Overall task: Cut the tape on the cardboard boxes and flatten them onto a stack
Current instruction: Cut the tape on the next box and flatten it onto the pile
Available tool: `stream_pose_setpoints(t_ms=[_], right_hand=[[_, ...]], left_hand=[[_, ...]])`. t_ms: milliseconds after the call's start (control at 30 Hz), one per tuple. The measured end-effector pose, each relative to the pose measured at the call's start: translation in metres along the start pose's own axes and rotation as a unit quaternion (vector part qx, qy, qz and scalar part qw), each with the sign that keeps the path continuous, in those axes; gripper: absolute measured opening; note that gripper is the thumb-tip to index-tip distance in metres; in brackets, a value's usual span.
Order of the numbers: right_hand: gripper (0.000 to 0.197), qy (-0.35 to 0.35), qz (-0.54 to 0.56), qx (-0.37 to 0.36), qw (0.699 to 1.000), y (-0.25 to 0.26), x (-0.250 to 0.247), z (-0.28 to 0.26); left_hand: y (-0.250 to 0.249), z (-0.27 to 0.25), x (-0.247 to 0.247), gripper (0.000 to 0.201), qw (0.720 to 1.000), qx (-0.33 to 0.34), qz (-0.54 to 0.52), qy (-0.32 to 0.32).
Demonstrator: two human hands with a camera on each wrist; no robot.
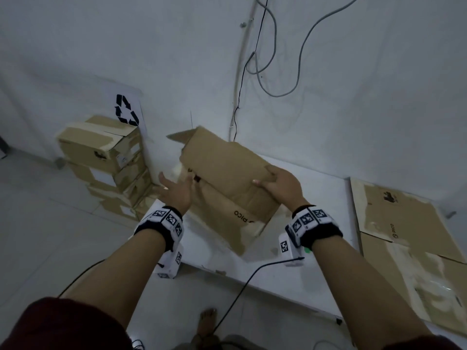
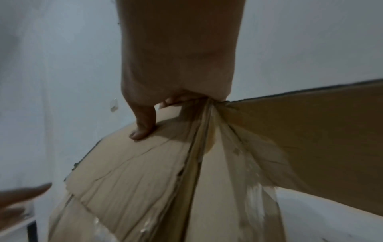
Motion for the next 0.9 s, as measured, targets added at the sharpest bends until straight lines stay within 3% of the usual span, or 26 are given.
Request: stream_pose_setpoints(t_ms=[100,200,300,367,467,567,633,767,900], right_hand=[[0.040,-0.021,0.084,0.025,0.996,0.001,-0.012,0.005],[0.029,-0.039,0.167,0.057,0.984,-0.006,-0.016,0.007],[0.036,-0.062,0.234,0.124,0.962,-0.021,-0.003,0.006],[0.043,-0.077,0.263,0.171,0.946,-0.033,0.010,0.002],[0.046,-0.092,0.279,0.200,0.935,-0.043,0.020,0.001],[0.045,-0.091,0.249,0.194,0.944,-0.046,0.023,0.009],[0.047,-0.086,0.216,0.193,0.953,-0.047,0.023,0.014],[0.050,-0.094,0.190,0.200,0.957,-0.051,0.024,0.020],[0.048,-0.111,0.177,0.210,0.955,-0.051,0.026,0.023]], left_hand=[[-0.005,0.001,0.010,0.111,0.994,-0.067,-0.053,0.074],[-0.014,0.012,0.024,0.125,0.980,-0.072,-0.096,0.158],[-0.014,0.042,0.047,0.114,0.982,-0.048,-0.047,0.176],[-0.031,0.005,0.037,0.109,0.980,-0.062,-0.030,0.187],[-0.023,-0.014,0.039,0.068,0.969,-0.082,0.019,0.231],[-0.005,-0.015,0.049,0.072,0.946,-0.157,0.030,0.281],[-0.005,-0.008,0.053,0.073,0.952,-0.158,-0.002,0.263],[-0.020,0.019,0.038,0.067,0.984,-0.079,0.020,0.161],[-0.041,0.042,0.018,0.050,0.990,0.030,0.049,0.130]])
Point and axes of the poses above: each hand's wrist, its own z-axis towards the middle knuckle, its own x-axis out of the palm, y = z × x, the point moved 3 cm from there along z, towards the middle knuckle, and after that the axes turned 11 degrees about -x, right-handed, at the moved point
